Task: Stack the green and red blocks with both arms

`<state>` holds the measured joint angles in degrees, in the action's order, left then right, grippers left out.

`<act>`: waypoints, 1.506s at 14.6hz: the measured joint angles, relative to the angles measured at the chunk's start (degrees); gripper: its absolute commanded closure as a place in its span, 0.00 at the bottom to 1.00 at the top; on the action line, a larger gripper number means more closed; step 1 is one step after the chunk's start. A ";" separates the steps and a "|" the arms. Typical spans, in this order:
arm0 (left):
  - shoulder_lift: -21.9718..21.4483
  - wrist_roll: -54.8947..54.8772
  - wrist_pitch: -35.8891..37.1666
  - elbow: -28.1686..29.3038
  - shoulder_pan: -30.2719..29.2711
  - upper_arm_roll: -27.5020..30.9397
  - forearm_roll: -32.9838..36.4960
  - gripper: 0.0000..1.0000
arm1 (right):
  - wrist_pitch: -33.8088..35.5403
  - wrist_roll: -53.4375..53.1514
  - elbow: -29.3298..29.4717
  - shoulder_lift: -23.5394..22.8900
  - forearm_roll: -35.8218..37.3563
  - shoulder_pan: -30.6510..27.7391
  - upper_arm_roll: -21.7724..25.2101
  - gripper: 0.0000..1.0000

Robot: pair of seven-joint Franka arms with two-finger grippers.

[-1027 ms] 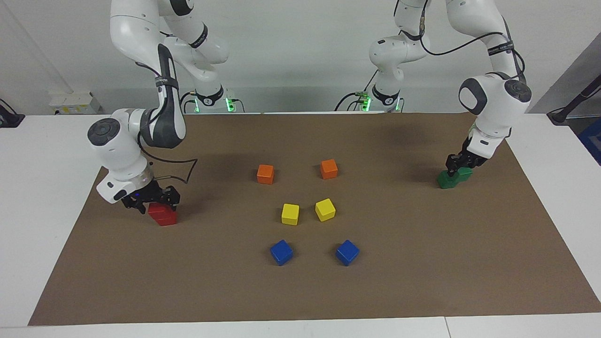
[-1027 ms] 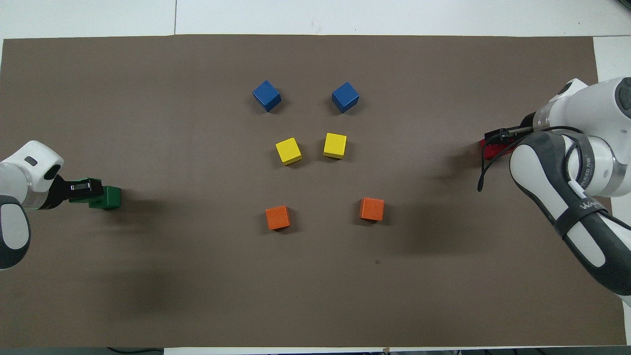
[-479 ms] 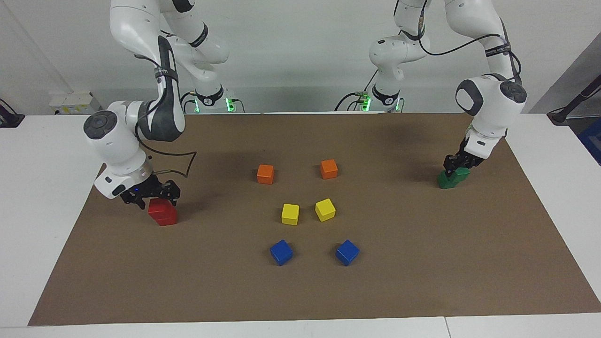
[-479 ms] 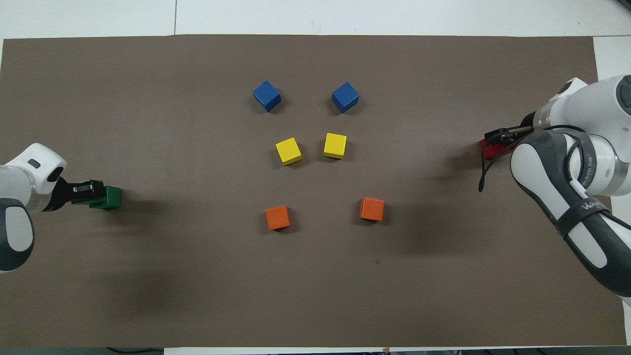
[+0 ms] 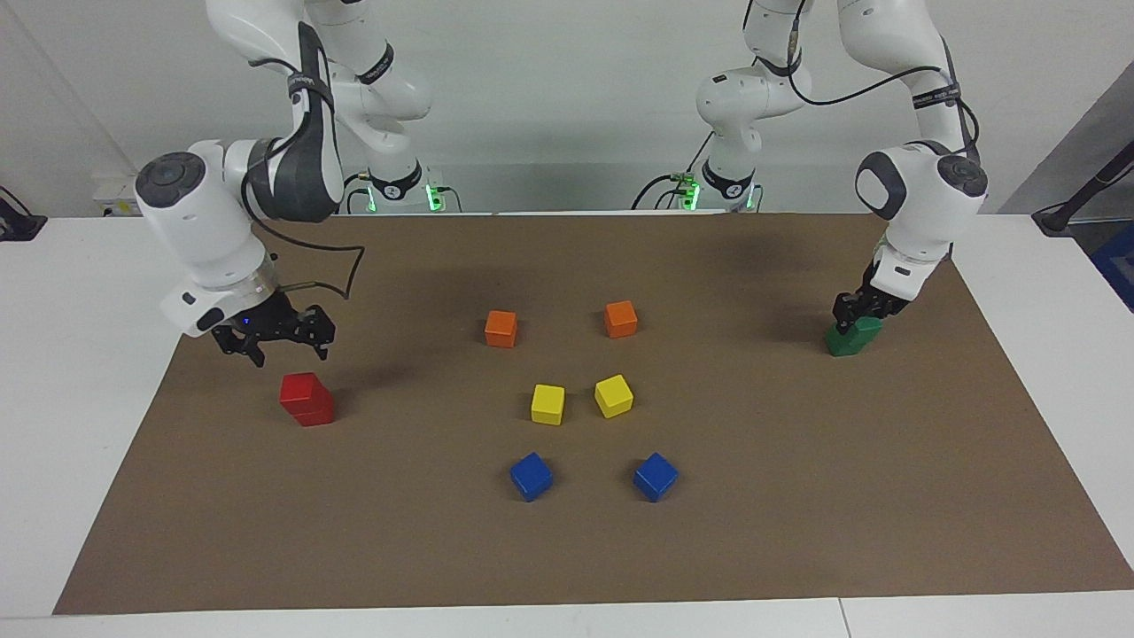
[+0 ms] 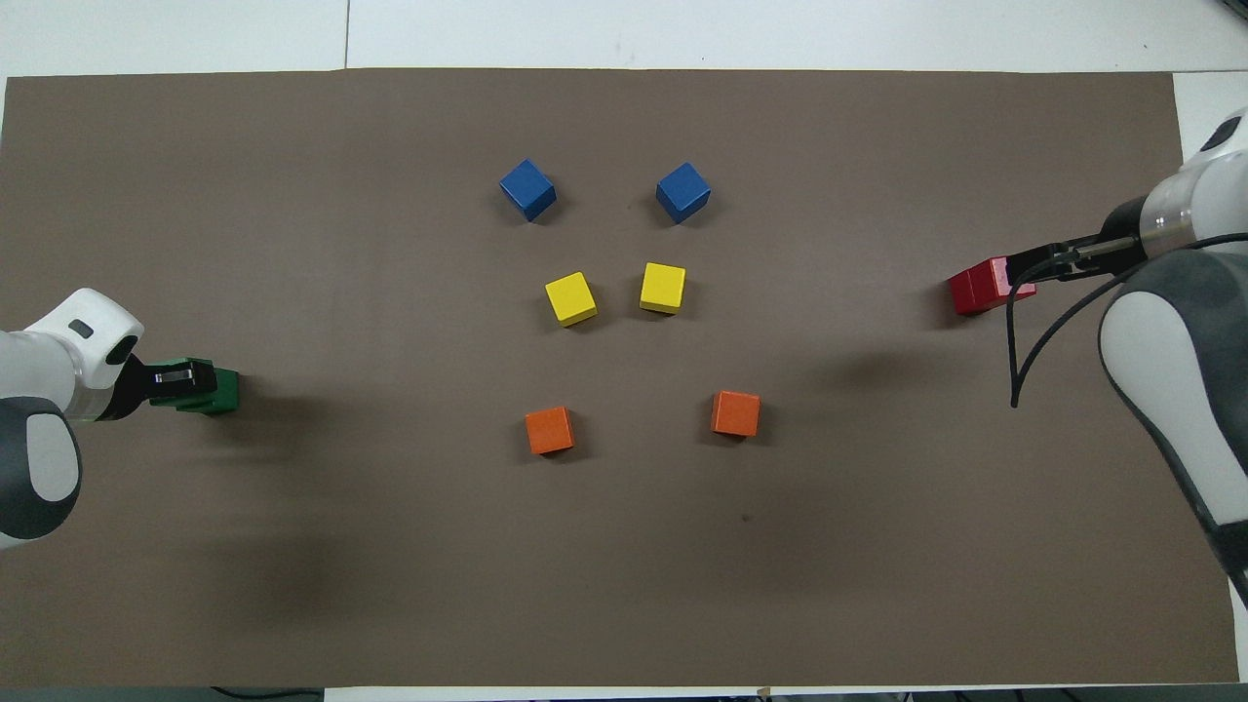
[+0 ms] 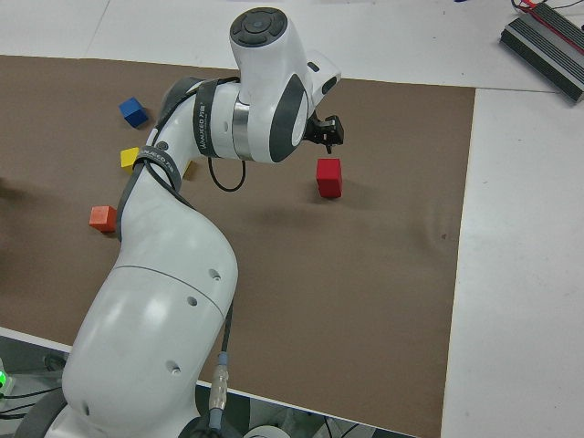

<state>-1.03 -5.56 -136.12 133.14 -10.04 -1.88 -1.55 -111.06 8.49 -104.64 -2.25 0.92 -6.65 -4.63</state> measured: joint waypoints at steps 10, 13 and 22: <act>-0.09 -2.54 2.70 -2.08 -0.05 0.17 0.00 0.00 | 16.66 -0.72 7.23 5.19 -0.09 1.73 0.26 0.00; -0.68 -2.79 9.30 -9.04 -0.07 0.23 0.00 0.00 | 17.25 -0.80 7.23 4.91 -0.08 1.71 0.36 0.00; -3.67 -1.37 36.49 -30.72 1.81 -1.23 -0.03 0.00 | 19.07 -1.26 7.20 4.83 -0.06 1.75 0.37 0.00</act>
<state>-4.70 -6.92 -99.63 102.42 -8.23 -3.10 -1.58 -91.99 7.23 -97.44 2.58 0.86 -4.91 -4.26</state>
